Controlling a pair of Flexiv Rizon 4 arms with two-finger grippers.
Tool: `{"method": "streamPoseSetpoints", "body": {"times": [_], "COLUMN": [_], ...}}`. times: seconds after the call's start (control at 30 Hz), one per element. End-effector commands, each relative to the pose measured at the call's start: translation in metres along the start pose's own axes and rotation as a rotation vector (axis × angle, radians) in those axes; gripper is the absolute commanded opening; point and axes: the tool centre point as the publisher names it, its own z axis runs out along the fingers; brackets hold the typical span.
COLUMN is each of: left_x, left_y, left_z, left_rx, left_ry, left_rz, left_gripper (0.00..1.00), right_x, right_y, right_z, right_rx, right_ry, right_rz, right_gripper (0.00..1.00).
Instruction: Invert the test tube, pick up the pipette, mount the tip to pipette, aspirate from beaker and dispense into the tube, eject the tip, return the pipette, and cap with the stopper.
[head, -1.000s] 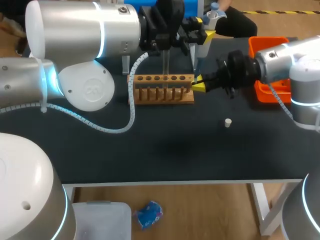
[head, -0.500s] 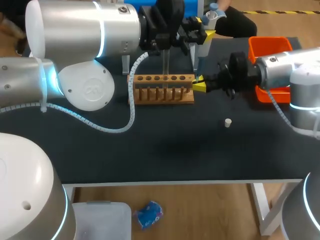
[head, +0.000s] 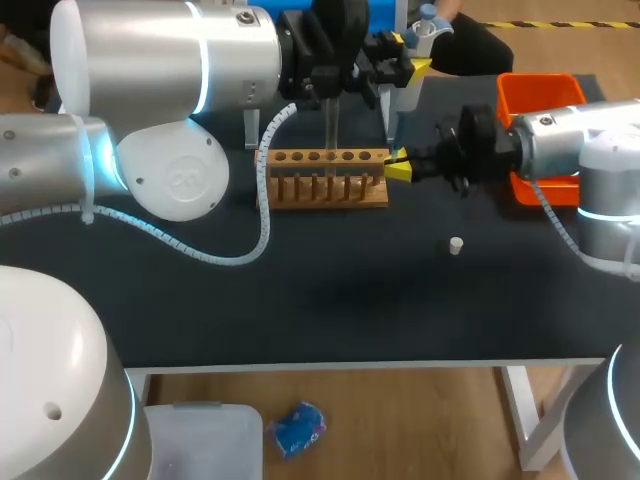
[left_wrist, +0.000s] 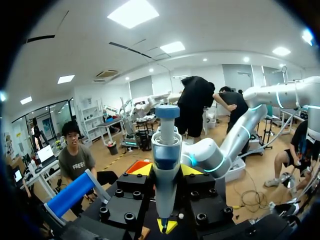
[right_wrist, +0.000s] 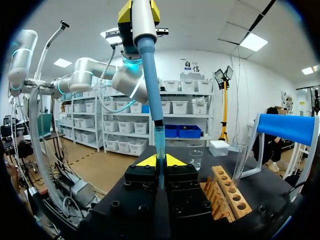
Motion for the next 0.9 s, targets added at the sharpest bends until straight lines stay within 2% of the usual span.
{"method": "streamPoseSetpoints", "body": {"times": [0.03, 0.6, 0.9], "left_x": [-0.0027, -0.0027, -0.0027], "left_y": [0.0045, 0.0045, 0.0045], "left_z": [-0.002, -0.002, -0.002], "left_rx": [0.0, 0.0, 0.0], "left_ry": [0.585, 0.585, 0.585], "left_rz": [0.001, 0.001, 0.001], "left_gripper": [0.0, 0.0, 0.0], "right_x": [-0.0002, 0.0002, 0.0056], "right_y": [0.0076, 0.0085, 0.0126], "right_z": [-0.0009, -0.0008, 0.0036], "right_rx": [0.005, 0.007, -0.043], "right_ry": [0.0, 0.004, -0.1], "right_rz": [-0.008, -0.013, 0.004], "right_gripper": [0.0, 0.0, 0.0]}}
